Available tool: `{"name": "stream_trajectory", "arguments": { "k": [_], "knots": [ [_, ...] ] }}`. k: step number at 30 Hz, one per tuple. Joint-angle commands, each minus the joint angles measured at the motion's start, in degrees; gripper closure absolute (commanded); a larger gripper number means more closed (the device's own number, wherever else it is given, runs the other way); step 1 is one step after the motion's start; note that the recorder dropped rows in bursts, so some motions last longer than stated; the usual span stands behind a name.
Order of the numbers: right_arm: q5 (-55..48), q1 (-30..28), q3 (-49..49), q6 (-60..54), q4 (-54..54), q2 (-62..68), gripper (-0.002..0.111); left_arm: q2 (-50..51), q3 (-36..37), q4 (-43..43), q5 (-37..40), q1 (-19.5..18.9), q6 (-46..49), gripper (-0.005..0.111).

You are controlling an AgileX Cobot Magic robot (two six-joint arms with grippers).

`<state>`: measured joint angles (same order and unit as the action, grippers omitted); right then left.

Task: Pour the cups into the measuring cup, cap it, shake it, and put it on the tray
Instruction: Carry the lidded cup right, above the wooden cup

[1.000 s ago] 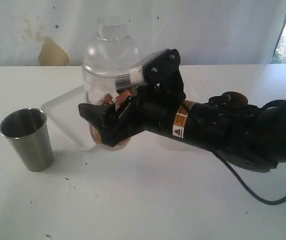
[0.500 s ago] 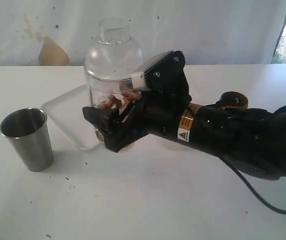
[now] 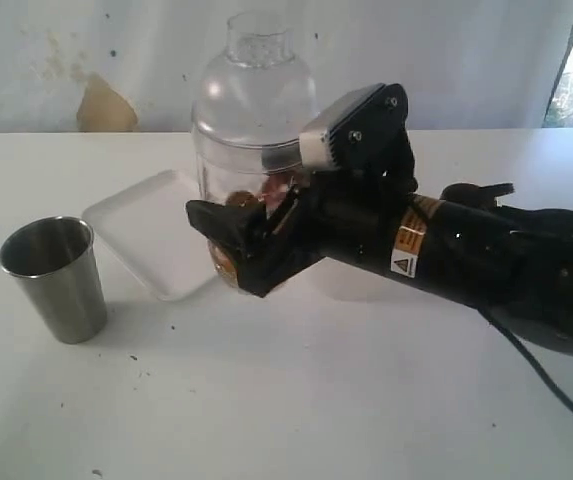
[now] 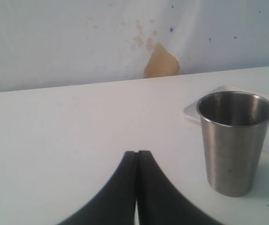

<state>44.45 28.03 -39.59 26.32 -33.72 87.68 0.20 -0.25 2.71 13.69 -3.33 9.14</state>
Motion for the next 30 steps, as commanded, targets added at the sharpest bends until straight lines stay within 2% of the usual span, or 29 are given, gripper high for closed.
{"name": "stream_trajectory", "arguments": {
  "k": [1, 3, 4, 10, 23, 30],
  "knots": [
    [-2.65, -1.65, -0.05, -4.05, 10.91, -2.1, 0.108, -0.2, 0.25, 0.0, -0.33, 0.11, -0.07, 0.107],
    [-0.32, -3.08, 0.72, -3.5, 2.74, -3.26, 0.108, -0.2, 0.25, 0.0, -0.33, 0.11, -0.07, 0.107],
    [-0.4, -3.19, 0.84, -3.5, 2.08, -3.95, 0.108, -0.2, 0.25, 0.0, -0.33, 0.11, -0.07, 0.107],
    [-4.74, -9.55, 0.88, -5.07, 4.4, -7.5, 0.108, -0.2, 0.25, 0.0, -0.33, 0.11, -0.07, 0.107],
    [-7.55, -29.55, -0.09, -12.87, 4.3, -7.42, 0.108, -0.2, 0.25, 0.0, -0.33, 0.11, -0.07, 0.107],
    [-7.7, -35.32, -1.25, -17.26, 4.07, -3.19, 0.108, -0.2, 0.25, 0.0, -0.33, 0.11, -0.07, 0.107]
  ]
}}
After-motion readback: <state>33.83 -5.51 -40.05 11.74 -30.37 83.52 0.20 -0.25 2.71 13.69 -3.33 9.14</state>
